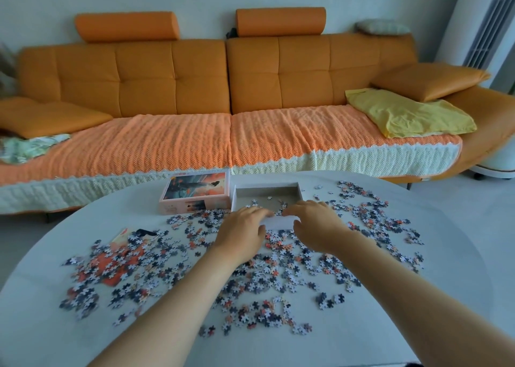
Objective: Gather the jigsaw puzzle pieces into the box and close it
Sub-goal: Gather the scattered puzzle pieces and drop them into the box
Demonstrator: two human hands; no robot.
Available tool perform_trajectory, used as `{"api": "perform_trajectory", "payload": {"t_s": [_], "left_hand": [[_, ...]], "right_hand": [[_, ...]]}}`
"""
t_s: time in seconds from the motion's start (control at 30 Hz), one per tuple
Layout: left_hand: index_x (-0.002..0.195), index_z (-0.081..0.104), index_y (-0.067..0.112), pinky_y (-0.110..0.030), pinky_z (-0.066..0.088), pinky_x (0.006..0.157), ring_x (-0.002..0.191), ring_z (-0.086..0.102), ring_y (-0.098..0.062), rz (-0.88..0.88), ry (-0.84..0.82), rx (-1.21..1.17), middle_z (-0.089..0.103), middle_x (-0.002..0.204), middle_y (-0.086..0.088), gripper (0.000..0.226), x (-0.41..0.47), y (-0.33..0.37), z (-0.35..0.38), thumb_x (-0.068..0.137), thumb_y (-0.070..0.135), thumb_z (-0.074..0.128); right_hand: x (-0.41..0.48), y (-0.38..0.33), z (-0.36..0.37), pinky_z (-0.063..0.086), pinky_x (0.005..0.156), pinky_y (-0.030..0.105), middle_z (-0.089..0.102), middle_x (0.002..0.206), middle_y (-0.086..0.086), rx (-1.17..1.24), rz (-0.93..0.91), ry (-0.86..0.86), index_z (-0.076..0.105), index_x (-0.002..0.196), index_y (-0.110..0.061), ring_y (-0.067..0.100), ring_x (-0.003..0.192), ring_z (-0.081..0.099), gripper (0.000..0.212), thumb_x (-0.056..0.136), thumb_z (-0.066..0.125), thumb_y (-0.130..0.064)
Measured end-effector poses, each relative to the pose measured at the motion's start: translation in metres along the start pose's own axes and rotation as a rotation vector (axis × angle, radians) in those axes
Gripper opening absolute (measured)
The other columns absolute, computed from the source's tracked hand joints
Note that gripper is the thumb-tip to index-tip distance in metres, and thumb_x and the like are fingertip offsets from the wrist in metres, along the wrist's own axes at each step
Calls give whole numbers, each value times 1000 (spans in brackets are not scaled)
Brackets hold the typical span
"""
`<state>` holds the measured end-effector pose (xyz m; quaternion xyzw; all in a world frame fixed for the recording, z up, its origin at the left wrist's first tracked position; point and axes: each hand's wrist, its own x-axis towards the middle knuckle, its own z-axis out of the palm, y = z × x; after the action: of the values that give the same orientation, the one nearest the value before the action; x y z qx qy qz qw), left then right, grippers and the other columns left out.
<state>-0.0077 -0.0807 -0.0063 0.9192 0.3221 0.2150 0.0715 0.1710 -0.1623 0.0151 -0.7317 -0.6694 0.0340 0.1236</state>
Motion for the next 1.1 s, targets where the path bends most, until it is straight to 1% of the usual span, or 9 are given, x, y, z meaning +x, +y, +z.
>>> {"api": "perform_trajectory", "payload": {"t_s": [0.2, 0.27, 0.37, 0.43, 0.63, 0.77, 0.83, 0.97, 1.1], "left_hand": [[107, 66, 15, -36, 48, 92, 104, 55, -14, 145, 196, -42, 60, 107, 5, 21, -30, -4, 1, 88, 8, 62], [113, 64, 17, -35, 48, 94, 107, 54, -11, 134, 100, -64, 59, 111, 7, 21, -36, -7, 4, 92, 19, 60], [141, 44, 24, -31, 31, 112, 130, 35, -9, 73, -175, -9, 43, 138, 12, 53, -44, -10, 12, 94, 48, 51], [149, 34, 25, -32, 24, 114, 136, 26, -10, 49, -247, 8, 35, 147, 12, 63, -45, -11, 14, 94, 55, 47], [135, 54, 26, -33, 37, 105, 124, 41, -12, 14, -196, -126, 53, 128, 10, 47, -38, -11, 4, 91, 39, 62], [145, 41, 28, -37, 32, 109, 130, 33, -15, -30, -279, 40, 44, 137, 9, 63, -36, -20, -1, 90, 54, 56], [142, 46, 27, -35, 34, 106, 127, 35, -14, -56, -302, 5, 46, 130, 7, 56, -37, -22, -4, 92, 49, 56], [125, 62, 27, -32, 45, 92, 109, 48, -11, -65, -266, -122, 52, 108, 9, 33, -37, -21, -6, 93, 35, 61], [111, 70, 26, -29, 49, 88, 98, 59, -13, -86, -246, -200, 58, 104, 8, 22, -33, -22, -5, 91, 18, 66]], "right_hand": [[-26, -13, 8, 49, 85, 36, 61, 112, -4, -3, -118, 201, 68, 109, -27, 21, 101, 57, 35, 87, 49, -8], [-32, -19, 11, 53, 80, 37, 62, 109, -6, 59, -146, 149, 69, 109, -27, 18, 99, 59, 32, 89, 50, -12], [-40, -24, 24, 43, 102, 39, 52, 135, -7, 21, -127, -7, 54, 133, -30, 17, 123, 46, 43, 91, 52, -26], [-44, -24, 32, 32, 111, 40, 40, 147, -6, -21, -102, -69, 41, 144, -31, 19, 134, 35, 53, 91, 49, -34], [-38, -29, 27, 36, 107, 33, 53, 132, -5, 148, -75, -97, 51, 137, -33, 18, 122, 44, 51, 88, 59, -19], [-30, -31, 21, 36, 109, 40, 40, 143, -3, 8, -10, -166, 38, 145, -29, 20, 131, 34, 62, 89, 61, -41], [-26, -34, 20, 38, 107, 46, 38, 142, 0, -65, 52, -241, 38, 144, -28, 23, 130, 32, 64, 88, 60, -50], [-16, -42, 23, 42, 103, 42, 45, 125, 2, 20, 103, -250, 57, 129, -31, 23, 119, 41, 42, 89, 61, -43], [-8, -49, 22, 44, 78, 25, 54, 104, -3, 80, 92, -225, 72, 106, -30, 17, 95, 56, 21, 87, 66, -27]]}}
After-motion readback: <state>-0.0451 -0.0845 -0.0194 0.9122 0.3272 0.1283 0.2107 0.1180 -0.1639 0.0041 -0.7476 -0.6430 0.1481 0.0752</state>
